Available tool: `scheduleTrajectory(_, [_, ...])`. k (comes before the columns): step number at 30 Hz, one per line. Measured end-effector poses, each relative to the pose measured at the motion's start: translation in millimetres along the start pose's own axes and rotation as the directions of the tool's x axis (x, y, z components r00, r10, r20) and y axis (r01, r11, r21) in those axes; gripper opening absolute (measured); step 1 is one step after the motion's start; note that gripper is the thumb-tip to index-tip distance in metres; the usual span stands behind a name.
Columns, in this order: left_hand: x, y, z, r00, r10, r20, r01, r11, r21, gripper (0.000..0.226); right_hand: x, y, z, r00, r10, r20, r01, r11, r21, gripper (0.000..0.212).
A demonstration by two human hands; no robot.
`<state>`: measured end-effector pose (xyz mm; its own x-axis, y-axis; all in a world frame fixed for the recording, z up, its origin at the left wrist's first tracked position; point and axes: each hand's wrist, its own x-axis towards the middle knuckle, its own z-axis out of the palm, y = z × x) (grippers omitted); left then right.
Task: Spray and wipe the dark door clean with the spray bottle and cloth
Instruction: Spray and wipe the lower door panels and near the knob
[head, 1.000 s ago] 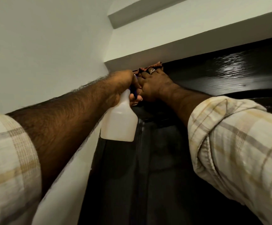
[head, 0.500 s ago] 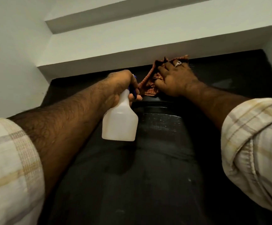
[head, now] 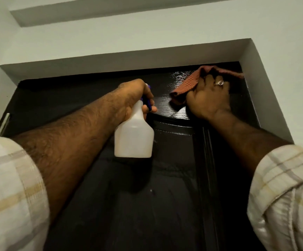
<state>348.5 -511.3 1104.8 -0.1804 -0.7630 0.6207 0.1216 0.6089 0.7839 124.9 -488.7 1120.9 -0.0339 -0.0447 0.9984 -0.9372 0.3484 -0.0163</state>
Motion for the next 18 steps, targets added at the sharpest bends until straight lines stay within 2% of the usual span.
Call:
scheduleTrajectory(2, [-4, -3, -10, 0.999, 0.003, -0.046, -0.004, 1.0, -0.007, 0.016, -27, -14, 4, 0.985, -0.174, 0.014, 0.175, 0.985, -0.015, 0.07])
scheduleTrajectory(4, [-7, -10, -23, 0.996, -0.003, -0.084, 0.002, 1.0, -0.011, 0.017, -63, -12, 11, 0.935, -0.353, 0.032, 0.354, 0.934, -0.038, 0.066])
scheduleTrajectory(6, [-10, -19, -38, 0.995, -0.022, -0.097, 0.02, 1.0, -0.02, 0.018, -88, 9, 13, 0.897, -0.439, 0.05, 0.441, 0.897, -0.032, 0.064])
scheduleTrajectory(8, [-13, -27, -50, 0.994, -0.037, -0.099, 0.035, 0.999, -0.02, 0.019, -97, 41, 12, 0.903, -0.429, 0.026, 0.43, 0.902, -0.048, 0.065])
scheduleTrajectory(11, [-14, -32, -70, 0.995, -0.041, -0.095, 0.04, 0.999, -0.008, 0.015, -86, 60, 14, 0.956, -0.291, -0.021, 0.288, 0.954, -0.084, 0.075])
scheduleTrajectory(15, [-7, -32, -97, 0.992, -0.03, -0.12, 0.03, 1.0, 0.003, 0.013, -43, -5, 12, 0.989, -0.131, 0.072, 0.131, 0.991, 0.003, 0.087])
scheduleTrajectory(18, [1, -39, -123, 0.987, -0.02, -0.157, 0.024, 0.999, 0.024, 0.01, -16, -78, 19, 0.975, -0.189, 0.115, 0.188, 0.982, 0.016, 0.087])
